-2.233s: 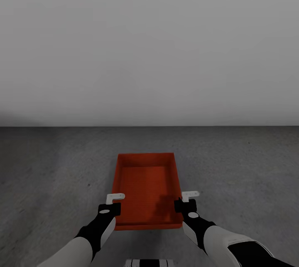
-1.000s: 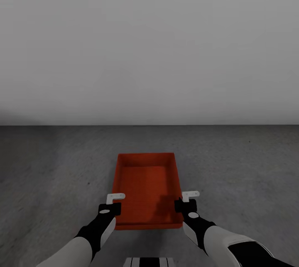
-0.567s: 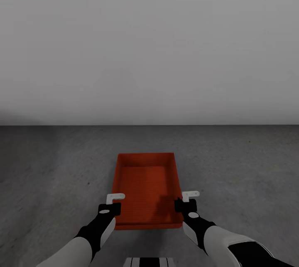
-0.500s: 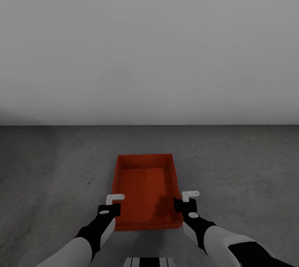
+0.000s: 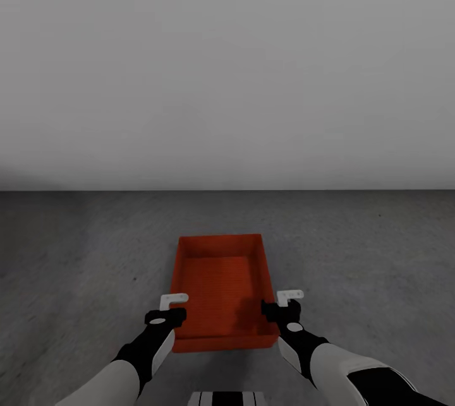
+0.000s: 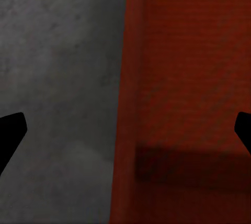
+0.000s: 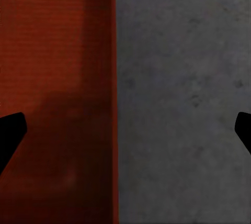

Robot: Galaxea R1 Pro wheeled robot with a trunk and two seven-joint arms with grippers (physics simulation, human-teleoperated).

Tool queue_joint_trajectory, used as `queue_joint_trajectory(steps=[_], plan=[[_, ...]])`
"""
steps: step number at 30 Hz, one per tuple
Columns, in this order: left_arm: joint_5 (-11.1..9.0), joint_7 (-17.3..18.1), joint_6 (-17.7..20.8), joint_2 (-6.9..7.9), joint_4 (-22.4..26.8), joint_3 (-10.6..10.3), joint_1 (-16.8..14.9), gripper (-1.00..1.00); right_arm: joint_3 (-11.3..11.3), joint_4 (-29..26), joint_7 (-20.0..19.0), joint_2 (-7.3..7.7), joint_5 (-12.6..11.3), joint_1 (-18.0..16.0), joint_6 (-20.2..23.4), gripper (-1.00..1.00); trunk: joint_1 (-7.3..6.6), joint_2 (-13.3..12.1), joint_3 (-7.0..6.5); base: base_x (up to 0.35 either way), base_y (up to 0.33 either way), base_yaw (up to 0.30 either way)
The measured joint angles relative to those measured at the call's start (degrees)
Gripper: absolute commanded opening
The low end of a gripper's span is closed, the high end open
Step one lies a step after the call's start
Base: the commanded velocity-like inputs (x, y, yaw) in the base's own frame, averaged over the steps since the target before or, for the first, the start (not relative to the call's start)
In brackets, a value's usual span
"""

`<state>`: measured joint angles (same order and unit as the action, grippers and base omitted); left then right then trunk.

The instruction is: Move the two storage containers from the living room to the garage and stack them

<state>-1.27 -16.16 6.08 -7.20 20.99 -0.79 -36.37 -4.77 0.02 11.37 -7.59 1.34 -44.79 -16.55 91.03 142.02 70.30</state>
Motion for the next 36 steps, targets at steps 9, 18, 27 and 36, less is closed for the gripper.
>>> queue_joint_trajectory(steps=[9,18,27,36], plan=[[0.0,-0.05,0.0,-0.08,-0.01,0.08,-0.02,1.0,0.08,0.0,0.08,-0.03,-0.2,0.0,-0.07,1.0,0.0,0.0,0.0,0.0,0.0,0.0],[0.0,-0.05,0.0,-0.08,-0.01,0.08,-0.02,1.0,0.08,0.0,0.09,-0.03,-0.22,0.0,-0.11,1.0,0.0,0.0,0.0,0.0,0.0,0.0],[-0.03,0.02,0.0,-0.08,-0.08,0.01,-0.01,1.0,0.11,0.0,0.09,-0.03,-0.23,0.0,-0.13,1.0,-1.09,-1.99,-0.89,0.0,0.0,0.0],[-0.06,0.04,0.0,-0.02,-0.1,0.0,0.0,1.0,0.11,0.0,0.09,-0.03,-0.29,0.0,-0.11,1.0,-3.07,-5.6,-2.51,0.0,0.0,0.0]])
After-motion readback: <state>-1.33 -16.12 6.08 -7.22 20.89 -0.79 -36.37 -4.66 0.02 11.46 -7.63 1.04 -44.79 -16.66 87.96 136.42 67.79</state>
